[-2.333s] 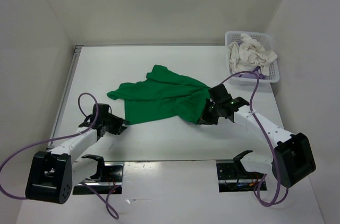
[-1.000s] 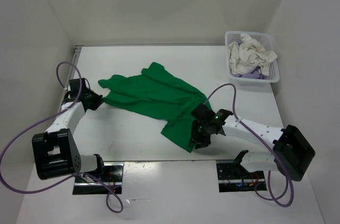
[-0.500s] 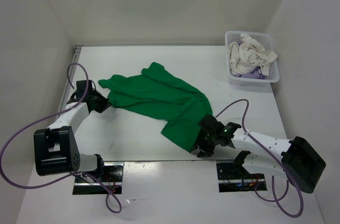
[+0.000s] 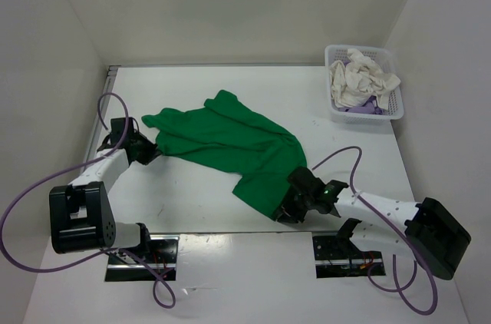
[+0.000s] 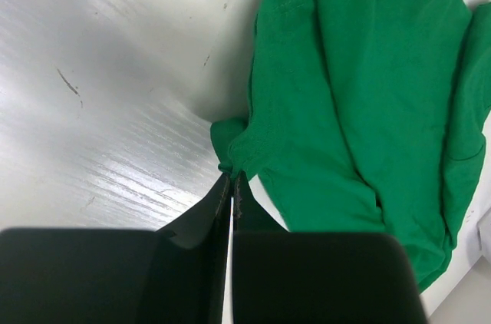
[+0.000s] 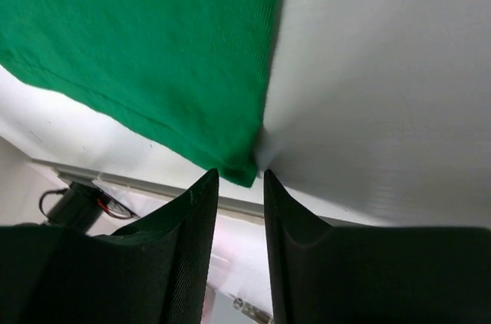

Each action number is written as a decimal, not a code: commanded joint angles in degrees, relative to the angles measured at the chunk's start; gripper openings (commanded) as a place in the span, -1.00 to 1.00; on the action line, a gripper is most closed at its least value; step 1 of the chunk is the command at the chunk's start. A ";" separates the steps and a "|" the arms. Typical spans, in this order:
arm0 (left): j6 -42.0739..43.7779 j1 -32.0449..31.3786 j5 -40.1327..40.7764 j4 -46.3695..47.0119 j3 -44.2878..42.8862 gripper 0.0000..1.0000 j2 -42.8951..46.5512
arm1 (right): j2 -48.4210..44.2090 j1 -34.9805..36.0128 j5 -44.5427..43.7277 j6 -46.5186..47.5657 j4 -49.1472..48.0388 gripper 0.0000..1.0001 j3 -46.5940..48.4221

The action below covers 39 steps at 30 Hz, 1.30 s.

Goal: Fold and stack the t-shirts
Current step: Flatten out the tshirt

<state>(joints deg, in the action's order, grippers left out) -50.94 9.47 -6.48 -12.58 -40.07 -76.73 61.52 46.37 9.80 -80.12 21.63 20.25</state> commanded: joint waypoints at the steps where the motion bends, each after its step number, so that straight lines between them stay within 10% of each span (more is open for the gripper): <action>1: 0.58 -0.07 -1.16 1.06 0.44 -1.00 1.23 | -1.04 0.48 -5.85 -1.18 -0.01 -0.29 -1.35; 13: 0.58 -0.07 -1.69 2.12 2.01 -1.00 1.76 | 6.77 0.48 -6.90 1.54 -2.64 -0.73 2.68; 20: 0.58 -1.82 -3.01 2.65 0.62 -1.00 2.99 | 4.67 0.48 -14.01 8.21 11.40 -0.99 16.02; 30: 2.50 -5.08 -6.70 -4.02 -30.55 -1.00 2.99 | 8.96 -13.31 -26.14 34.92 40.05 -0.99 70.93; 39: -5.05 6.78 -15.23 -7.01 -57.98 -1.00 5.10 | 27.16 -14.99 -31.42 46.01 50.18 -0.99 130.18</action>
<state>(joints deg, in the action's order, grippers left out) -53.98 13.28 -18.94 -18.24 -90.65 -73.78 85.82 31.62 -17.98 -40.34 65.28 138.45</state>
